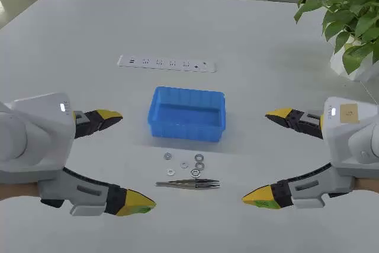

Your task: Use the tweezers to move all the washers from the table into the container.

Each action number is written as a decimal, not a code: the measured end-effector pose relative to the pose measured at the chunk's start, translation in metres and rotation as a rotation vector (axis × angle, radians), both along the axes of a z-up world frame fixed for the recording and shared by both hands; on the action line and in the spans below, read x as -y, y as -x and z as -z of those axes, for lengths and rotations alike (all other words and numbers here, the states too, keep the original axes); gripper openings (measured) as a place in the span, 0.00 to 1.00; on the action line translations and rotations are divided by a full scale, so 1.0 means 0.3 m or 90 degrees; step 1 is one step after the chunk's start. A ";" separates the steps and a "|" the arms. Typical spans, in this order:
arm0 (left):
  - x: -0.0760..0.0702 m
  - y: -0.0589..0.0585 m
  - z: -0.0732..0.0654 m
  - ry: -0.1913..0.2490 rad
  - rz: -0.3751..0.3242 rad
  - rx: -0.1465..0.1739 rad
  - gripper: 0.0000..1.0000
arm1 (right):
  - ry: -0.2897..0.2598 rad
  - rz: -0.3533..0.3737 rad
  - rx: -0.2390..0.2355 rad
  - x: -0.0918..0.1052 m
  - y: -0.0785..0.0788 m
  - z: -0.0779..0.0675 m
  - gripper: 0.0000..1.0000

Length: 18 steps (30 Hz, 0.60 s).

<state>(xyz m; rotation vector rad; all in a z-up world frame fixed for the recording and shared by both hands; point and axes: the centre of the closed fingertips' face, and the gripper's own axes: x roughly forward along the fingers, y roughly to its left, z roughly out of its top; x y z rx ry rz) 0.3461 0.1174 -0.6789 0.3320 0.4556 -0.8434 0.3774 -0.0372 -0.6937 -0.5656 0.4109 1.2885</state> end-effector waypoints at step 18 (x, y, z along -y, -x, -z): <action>-0.013 0.017 0.020 -0.004 -0.002 -0.012 1.00 | 0.003 -0.002 -0.006 -0.008 0.010 0.010 0.93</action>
